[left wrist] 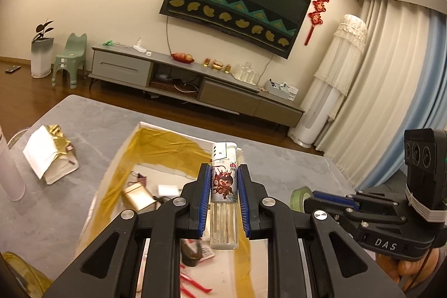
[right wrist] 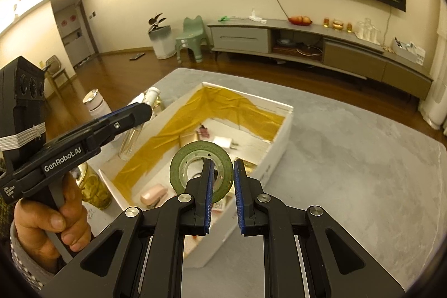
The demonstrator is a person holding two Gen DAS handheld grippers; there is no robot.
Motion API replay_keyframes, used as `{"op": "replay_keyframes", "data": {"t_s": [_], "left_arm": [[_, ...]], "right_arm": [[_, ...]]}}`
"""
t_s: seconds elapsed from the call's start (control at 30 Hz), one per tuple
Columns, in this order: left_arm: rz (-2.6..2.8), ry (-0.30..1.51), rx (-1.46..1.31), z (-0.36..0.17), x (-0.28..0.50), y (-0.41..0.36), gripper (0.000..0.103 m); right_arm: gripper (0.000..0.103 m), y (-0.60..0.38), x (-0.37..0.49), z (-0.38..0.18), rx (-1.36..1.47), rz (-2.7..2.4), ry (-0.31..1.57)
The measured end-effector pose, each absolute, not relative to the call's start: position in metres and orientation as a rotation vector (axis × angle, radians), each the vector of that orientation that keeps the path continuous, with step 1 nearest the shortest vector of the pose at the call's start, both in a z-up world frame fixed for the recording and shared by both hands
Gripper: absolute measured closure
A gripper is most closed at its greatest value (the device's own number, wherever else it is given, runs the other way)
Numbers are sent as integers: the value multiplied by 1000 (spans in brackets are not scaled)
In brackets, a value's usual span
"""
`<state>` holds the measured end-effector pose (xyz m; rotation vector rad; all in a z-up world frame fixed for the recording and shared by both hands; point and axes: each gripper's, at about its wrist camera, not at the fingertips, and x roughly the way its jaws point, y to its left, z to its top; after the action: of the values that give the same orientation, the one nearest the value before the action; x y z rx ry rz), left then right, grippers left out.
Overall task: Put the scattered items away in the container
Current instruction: 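Open the left tool to drop the lighter while the right tool drops the tape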
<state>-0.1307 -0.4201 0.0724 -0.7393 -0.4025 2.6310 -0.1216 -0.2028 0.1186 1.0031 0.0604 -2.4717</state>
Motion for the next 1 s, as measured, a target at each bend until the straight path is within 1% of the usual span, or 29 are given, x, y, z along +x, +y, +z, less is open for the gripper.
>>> {"op": "replay_keyframes", "data": {"t_s": [0.3, 0.5, 1.0], "left_arm": [[2642, -391, -831, 58, -139, -437, 83], [2687, -315, -938, 43, -149, -439, 83], [2662, -216, -1103, 16, -174, -438, 83]], "right_arm": [[88, -229, -140, 113, 1013, -2438, 97], [88, -245, -163, 103, 1051, -2414, 141], [88, -271, -220, 70, 1141, -2392, 260]]}}
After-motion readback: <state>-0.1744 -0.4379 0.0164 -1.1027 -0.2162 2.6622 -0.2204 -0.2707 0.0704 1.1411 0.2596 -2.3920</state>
